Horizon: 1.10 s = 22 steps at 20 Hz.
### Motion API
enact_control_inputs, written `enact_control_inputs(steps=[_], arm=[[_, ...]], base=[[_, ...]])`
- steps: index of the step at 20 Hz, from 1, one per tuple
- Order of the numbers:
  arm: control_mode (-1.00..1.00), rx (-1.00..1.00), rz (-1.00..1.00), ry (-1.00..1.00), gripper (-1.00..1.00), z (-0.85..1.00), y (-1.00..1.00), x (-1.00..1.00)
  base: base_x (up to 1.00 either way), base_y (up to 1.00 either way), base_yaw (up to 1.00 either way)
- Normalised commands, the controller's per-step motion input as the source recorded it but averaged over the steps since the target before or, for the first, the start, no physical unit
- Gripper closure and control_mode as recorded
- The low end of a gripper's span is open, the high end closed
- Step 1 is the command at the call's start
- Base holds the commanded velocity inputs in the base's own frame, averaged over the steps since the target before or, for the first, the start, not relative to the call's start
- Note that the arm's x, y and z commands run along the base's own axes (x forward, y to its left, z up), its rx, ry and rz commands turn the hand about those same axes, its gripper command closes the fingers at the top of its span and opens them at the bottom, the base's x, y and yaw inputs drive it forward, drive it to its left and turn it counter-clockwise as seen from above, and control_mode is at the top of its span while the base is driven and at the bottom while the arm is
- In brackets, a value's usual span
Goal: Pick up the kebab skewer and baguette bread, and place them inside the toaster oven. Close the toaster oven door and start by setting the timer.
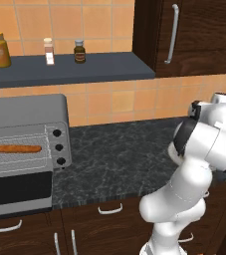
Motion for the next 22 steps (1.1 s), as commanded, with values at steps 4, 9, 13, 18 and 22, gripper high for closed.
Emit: enact_control_inputs(steps=[4,9,13,18,22], arm=[[-1.0,0.01,0.0,-0.05,-1.0,-0.72,-0.11,0.15],[-1.0,0.0,0.0,-0.05,-1.0,-0.61,-0.14,0.18],[-1.0,0.0,0.0,0.0,-1.0,-0.37,-0.03,0.08],[-1.0,0.0,0.0,0.0,-1.0,-0.25,0.0,0.06],[-1.0,0.0,0.0,0.0,-1.0,-0.26,0.0,0.0]], base=[[0.0,0.0,0.0],[0.0,0.0,0.0],[0.0,0.0,0.0],[0.0,0.0,0.0],[0.0,0.0,0.0]])
